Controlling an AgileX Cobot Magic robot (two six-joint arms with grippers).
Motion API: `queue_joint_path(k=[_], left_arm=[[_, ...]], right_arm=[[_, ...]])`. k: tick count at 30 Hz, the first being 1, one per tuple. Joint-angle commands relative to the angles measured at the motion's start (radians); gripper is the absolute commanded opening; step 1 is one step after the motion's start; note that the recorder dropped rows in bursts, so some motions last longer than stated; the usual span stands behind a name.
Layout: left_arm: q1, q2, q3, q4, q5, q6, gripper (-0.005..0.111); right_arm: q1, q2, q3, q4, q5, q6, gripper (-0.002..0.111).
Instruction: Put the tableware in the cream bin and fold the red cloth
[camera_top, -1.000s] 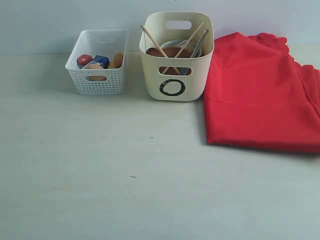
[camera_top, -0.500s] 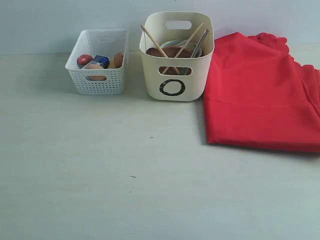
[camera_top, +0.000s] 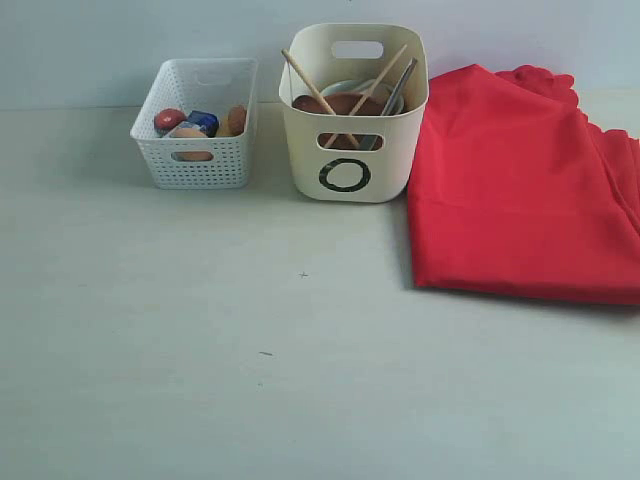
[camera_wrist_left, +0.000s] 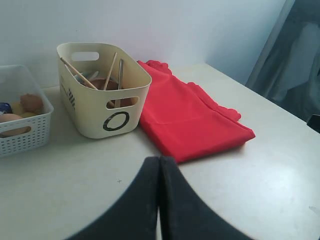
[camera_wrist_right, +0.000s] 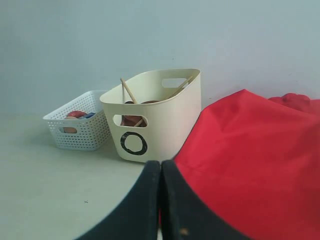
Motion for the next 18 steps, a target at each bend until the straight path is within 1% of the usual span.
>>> queue_joint_path(k=[1,15,18], left_arm=[[-0.006,-0.005,0.004,0.004,-0.002,0.002,0.001],[-0.006,-0.005,0.004,0.006,-0.002,0.017,0.001],[-0.006,-0.005,0.004,0.130,-0.017,0.068,0.001]], right_arm=[[0.002,-0.007,0.004,-0.005,-0.005,0.002,0.000],[0.002,-0.007,0.004,-0.005,-0.005,0.002,0.000],[0.002,-0.007,0.004,-0.005,-0.005,0.002,0.000]])
